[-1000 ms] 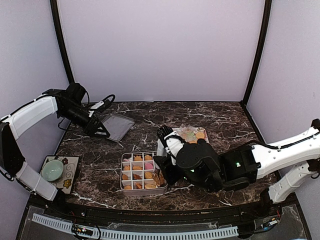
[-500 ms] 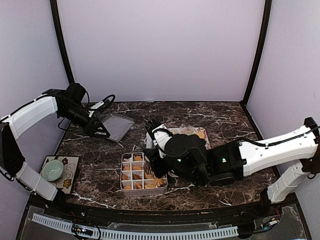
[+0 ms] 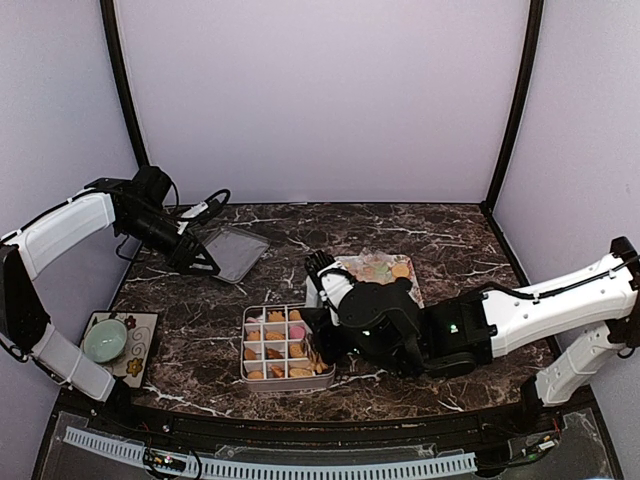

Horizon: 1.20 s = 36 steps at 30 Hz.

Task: Pack the cookies
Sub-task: Adjust the fake cookies in the empty pocket of the box.

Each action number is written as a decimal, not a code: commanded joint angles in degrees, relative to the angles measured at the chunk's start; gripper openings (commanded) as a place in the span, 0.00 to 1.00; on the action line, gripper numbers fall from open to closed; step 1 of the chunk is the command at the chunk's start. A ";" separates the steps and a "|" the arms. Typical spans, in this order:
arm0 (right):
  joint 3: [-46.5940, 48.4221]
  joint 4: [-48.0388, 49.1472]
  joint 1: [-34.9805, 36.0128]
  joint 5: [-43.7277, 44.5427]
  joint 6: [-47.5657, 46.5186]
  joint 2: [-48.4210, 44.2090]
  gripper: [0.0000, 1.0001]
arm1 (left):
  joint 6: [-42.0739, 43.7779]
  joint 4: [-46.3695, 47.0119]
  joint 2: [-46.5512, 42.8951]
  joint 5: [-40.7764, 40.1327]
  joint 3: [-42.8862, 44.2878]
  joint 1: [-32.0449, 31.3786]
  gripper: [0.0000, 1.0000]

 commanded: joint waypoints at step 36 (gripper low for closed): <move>1.84 -4.93 -0.86 -0.15 0.14 -3.58 0.17 | 0.79 -1.77 -1.26 0.83 0.11 0.29 0.59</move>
